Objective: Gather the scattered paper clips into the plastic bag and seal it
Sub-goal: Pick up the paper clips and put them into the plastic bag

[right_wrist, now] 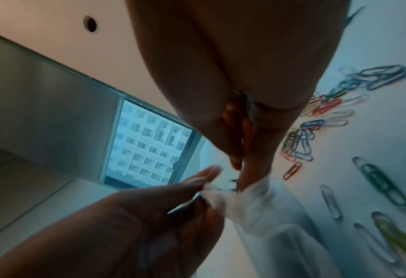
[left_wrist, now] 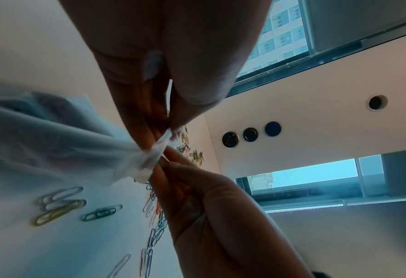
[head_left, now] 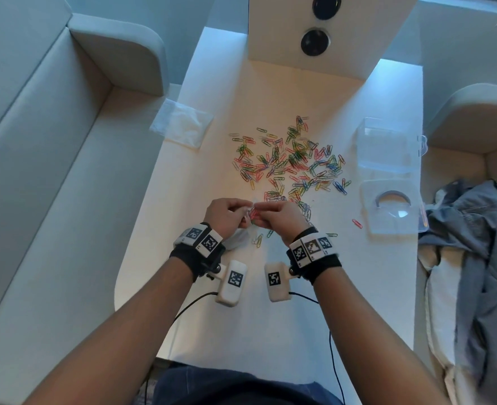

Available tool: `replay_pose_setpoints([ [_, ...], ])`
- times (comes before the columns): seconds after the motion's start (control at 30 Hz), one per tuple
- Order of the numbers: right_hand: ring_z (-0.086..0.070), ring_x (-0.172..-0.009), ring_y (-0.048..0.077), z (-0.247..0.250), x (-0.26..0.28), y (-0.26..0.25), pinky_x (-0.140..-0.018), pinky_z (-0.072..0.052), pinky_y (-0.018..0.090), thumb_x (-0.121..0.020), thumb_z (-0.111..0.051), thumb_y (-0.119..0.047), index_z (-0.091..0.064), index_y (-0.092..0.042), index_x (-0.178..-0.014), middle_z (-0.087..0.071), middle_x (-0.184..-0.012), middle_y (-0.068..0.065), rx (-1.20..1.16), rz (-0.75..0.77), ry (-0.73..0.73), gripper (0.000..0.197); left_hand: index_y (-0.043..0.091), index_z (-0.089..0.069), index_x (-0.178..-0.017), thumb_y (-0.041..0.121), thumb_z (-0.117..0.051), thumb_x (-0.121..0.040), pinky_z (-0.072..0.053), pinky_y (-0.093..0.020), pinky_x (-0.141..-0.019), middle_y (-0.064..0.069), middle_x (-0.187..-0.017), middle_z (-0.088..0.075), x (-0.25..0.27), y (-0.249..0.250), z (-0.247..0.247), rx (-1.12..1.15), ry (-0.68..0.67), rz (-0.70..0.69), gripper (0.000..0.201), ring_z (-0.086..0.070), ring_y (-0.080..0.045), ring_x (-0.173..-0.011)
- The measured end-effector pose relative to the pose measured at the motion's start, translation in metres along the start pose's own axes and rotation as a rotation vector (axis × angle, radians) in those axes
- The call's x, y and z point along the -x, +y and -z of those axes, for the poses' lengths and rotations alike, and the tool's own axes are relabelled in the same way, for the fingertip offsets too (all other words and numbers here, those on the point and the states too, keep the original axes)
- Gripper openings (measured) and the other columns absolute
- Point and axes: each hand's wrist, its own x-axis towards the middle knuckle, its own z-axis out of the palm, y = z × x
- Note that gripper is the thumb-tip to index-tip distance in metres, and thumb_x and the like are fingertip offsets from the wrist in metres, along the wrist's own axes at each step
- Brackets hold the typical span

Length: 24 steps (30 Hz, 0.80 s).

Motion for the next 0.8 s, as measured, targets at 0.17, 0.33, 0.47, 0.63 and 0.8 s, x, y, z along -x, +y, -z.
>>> replay_pose_setpoints([
  [0.17,-0.069,-0.068,0.015,-0.004,0.004,-0.002,-0.07,-0.058,0.024,-0.077,-0.076,-0.009,-0.078,-0.011,-0.082,-0.072,-0.071,0.0,0.631,0.311,0.142,0.006,0.01,-0.075,-0.102,0.005,-0.058,-0.092,-0.06,-0.032,-0.075,-0.011,-0.084,-0.074,-0.001,0.0,-0.001,0.014,-0.006,0.001,0.021,-0.069,-0.018,-0.066],
  [0.33,-0.071,-0.073,0.012,0.015,0.002,-0.007,-0.074,-0.061,0.029,-0.083,-0.073,-0.013,-0.078,-0.013,-0.091,-0.074,-0.084,0.001,0.609,0.354,0.008,0.01,0.017,-0.075,-0.098,0.006,-0.057,-0.092,-0.059,-0.032,-0.075,-0.005,-0.079,-0.073,0.0,-0.001,0.001,-0.011,-0.006,0.001,0.022,-0.066,-0.017,-0.063],
  [0.47,-0.057,-0.117,0.024,0.078,-0.042,-0.015,-0.106,-0.042,0.032,-0.088,-0.068,-0.023,-0.066,-0.017,-0.121,-0.059,-0.129,0.012,0.776,0.302,0.443,0.034,0.025,-0.073,-0.097,0.008,-0.053,-0.092,-0.056,-0.032,-0.07,0.002,-0.066,-0.068,-0.005,-0.003,0.021,-0.058,0.033,0.024,0.026,-0.061,-0.013,-0.058],
  [0.63,-0.024,-0.143,0.039,0.125,-0.099,-0.006,-0.115,-0.028,0.053,-0.081,-0.062,-0.062,-0.027,-0.021,-0.151,-0.023,-0.155,0.021,1.013,0.081,0.501,0.089,0.018,-0.072,-0.104,0.009,-0.054,-0.094,-0.057,-0.037,-0.077,0.002,-0.064,-0.064,-0.011,-0.008,0.057,-0.023,0.121,0.04,0.023,-0.057,-0.014,-0.055],
  [0.8,-0.031,-0.137,0.036,0.096,-0.104,0.013,-0.111,-0.036,0.051,-0.084,-0.063,-0.053,-0.035,-0.02,-0.147,-0.034,-0.149,0.016,1.247,0.213,0.448,0.077,0.016,-0.073,-0.108,0.013,-0.054,-0.094,-0.058,-0.046,-0.084,-0.002,-0.08,-0.071,-0.018,-0.01,0.072,0.007,0.155,0.046,0.024,-0.06,-0.016,-0.065],
])
